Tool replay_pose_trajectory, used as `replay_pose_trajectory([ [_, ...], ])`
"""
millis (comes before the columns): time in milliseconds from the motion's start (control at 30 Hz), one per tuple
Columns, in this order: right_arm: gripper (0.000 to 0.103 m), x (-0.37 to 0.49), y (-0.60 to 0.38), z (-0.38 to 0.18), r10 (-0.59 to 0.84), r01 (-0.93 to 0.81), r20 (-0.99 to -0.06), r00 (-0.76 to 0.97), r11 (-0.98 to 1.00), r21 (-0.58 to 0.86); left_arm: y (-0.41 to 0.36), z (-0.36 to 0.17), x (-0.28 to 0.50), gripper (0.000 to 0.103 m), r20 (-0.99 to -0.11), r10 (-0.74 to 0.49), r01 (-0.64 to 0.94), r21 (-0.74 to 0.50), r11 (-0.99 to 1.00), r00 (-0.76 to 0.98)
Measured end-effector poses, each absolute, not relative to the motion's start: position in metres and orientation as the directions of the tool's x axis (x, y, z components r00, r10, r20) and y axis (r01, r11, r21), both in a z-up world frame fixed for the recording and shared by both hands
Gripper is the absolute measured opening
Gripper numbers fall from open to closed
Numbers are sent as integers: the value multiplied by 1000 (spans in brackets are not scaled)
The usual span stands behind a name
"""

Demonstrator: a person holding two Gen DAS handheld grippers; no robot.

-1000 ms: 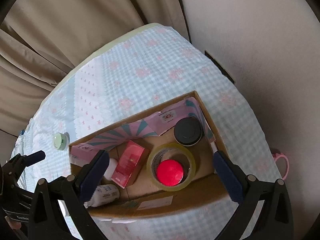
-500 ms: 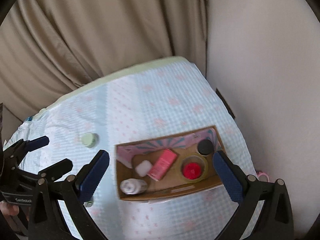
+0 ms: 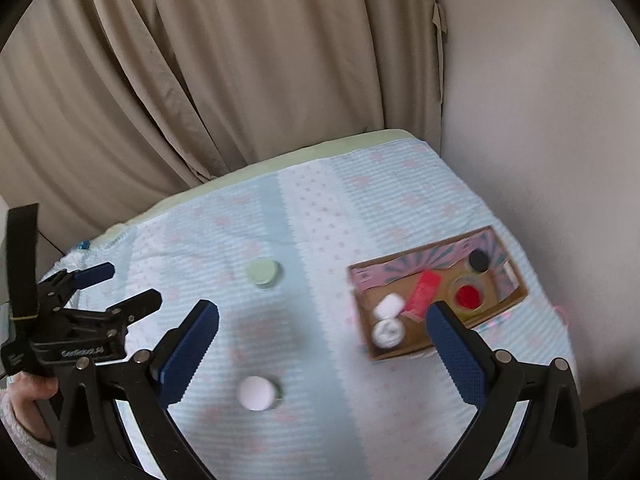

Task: Organize rigid objects
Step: 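Withdraw both tools from the box toward the two remaining jars, then grasp the pale green-lidded jar with the left tool while the right tool grasps the white-lidded jar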

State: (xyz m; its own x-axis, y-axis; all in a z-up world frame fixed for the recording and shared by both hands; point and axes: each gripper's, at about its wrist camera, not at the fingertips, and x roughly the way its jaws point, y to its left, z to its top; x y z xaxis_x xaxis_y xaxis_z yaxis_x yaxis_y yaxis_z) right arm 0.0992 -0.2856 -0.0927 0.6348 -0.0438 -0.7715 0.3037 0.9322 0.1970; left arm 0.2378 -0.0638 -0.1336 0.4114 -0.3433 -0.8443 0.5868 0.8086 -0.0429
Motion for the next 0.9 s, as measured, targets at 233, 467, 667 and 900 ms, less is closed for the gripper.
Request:
replay_pose_trajectory([
  [233, 103, 99, -223, -137, -6, 310, -803, 596, 924, 223, -44, -182, 266, 103, -864, -342, 645, -26, 764, 370],
  [467, 103, 111, -176, -212, 19, 267, -847, 532, 945, 189, -63, -241, 303, 103, -864, -368, 695, -29, 718, 344],
  [667, 103, 126, -151, -297, 41, 299, -892, 450, 934, 193, -100, -321, 349, 103, -893, -351, 761, -14, 648, 283],
  [900, 103, 143, -133, -386, 66, 332, -940, 334, 925, 183, -136, -403, 394, 103, -918, -313, 797, 3, 605, 242],
])
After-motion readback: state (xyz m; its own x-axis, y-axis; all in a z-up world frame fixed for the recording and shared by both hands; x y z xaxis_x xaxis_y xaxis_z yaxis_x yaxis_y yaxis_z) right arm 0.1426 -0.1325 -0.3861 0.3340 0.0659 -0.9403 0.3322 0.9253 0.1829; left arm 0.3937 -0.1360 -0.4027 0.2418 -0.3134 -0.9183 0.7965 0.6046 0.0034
